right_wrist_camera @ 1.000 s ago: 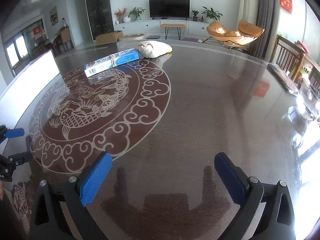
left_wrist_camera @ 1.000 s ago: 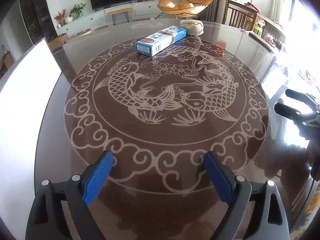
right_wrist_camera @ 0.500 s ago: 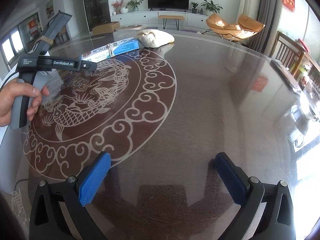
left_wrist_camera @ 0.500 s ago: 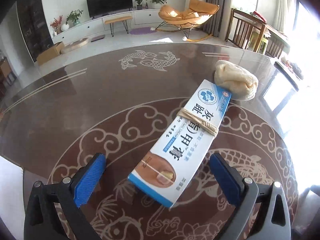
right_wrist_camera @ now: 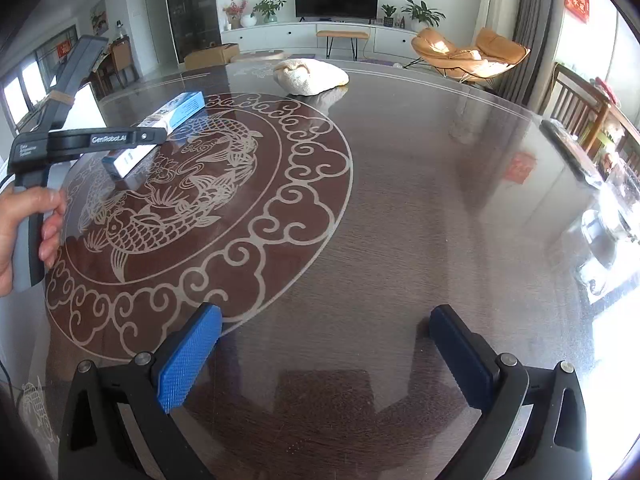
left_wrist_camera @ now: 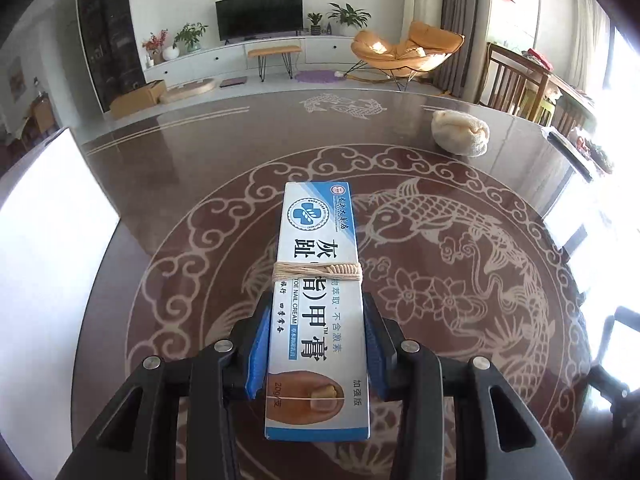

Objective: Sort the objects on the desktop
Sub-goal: 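Grasp the cream knitted item with the right gripper while the left gripper holds the box, then carry the box and knitted item over the bin and open both grippers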

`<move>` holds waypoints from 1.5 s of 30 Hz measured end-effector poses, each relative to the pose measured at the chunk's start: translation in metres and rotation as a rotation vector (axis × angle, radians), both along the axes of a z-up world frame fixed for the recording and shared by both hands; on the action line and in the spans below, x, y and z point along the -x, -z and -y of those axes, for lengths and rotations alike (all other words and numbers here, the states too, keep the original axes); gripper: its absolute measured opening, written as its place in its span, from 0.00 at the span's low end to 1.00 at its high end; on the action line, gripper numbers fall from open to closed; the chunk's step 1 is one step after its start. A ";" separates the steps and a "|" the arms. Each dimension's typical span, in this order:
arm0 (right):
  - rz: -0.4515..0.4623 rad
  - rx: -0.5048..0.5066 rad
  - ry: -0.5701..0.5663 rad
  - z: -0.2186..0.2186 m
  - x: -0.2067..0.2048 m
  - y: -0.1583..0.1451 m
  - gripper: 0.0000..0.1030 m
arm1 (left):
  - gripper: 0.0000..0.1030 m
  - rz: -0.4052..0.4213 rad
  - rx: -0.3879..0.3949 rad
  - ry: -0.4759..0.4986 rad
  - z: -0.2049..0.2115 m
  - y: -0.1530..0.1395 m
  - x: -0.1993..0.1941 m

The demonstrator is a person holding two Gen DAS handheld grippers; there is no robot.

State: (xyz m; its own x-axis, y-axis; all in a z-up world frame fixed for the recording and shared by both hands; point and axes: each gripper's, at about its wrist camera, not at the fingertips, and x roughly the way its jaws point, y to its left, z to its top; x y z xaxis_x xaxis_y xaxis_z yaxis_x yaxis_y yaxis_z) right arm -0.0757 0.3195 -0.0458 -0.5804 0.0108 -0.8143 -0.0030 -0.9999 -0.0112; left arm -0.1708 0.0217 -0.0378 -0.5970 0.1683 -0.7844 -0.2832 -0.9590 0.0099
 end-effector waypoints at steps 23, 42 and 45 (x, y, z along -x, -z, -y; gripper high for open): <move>0.087 0.172 0.057 0.038 0.254 -0.010 0.56 | 0.39 -0.002 -0.062 -0.096 0.063 0.003 -0.061; -0.056 0.182 -0.447 0.158 -0.004 -0.086 0.55 | 0.39 -0.209 -0.342 -0.184 0.150 -0.108 -0.171; -0.146 0.219 -0.567 0.221 0.007 -0.134 0.55 | 0.39 -0.247 -0.309 -0.270 0.203 -0.138 -0.174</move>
State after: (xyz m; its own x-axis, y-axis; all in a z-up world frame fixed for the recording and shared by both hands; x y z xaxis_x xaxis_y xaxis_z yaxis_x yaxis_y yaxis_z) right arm -0.0828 0.0989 0.0882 -0.5521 -0.4899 -0.6747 0.5429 -0.8253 0.1550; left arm 0.0028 -0.1814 0.1001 -0.8140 0.1841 -0.5510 -0.0484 -0.9667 -0.2514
